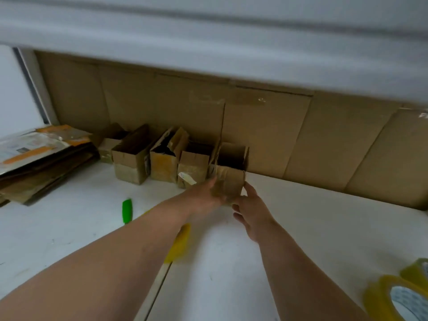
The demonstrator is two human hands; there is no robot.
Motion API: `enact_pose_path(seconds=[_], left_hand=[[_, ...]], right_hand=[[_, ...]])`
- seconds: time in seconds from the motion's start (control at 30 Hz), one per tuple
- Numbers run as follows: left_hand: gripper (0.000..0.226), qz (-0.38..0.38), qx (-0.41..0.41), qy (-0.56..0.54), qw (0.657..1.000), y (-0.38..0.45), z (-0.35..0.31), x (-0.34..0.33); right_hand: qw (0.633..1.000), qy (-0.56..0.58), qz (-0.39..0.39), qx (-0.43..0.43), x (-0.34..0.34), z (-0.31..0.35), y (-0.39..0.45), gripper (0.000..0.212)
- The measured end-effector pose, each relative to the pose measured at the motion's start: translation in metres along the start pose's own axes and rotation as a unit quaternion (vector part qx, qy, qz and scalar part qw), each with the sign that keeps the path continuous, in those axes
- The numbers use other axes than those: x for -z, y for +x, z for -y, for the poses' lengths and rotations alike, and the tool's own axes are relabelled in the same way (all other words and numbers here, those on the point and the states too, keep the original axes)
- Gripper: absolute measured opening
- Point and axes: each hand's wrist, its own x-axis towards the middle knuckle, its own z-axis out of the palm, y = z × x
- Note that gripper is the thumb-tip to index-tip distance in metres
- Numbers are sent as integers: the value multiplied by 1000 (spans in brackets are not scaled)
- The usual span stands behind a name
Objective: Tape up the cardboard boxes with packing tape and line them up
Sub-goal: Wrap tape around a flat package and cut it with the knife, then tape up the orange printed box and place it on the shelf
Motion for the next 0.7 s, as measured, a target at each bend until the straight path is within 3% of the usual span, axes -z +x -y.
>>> enact_pose_path(seconds=[0.13,0.23,0.33,0.5,0.7], left_hand=[[82,-9,-4,-15,1000,4,12,10],[68,-36,-21,29,999,-5,16,18],[69,-84,-27,81,993,-11,25,28],[68,-139,-23,221,965,-26,45,57],[70,-159,-26,347,924,-63,93,110]], right_hand=[[999,-32,19,12,-7,0,7,57],[997,-63,-36,7,-9,-8,8,82],[988,-92,-111,49,-11,-10,1,78],[919,-303,-194,162,-39,-5,-18,67],[847,-438,-139,266,-126,5,-48,61]])
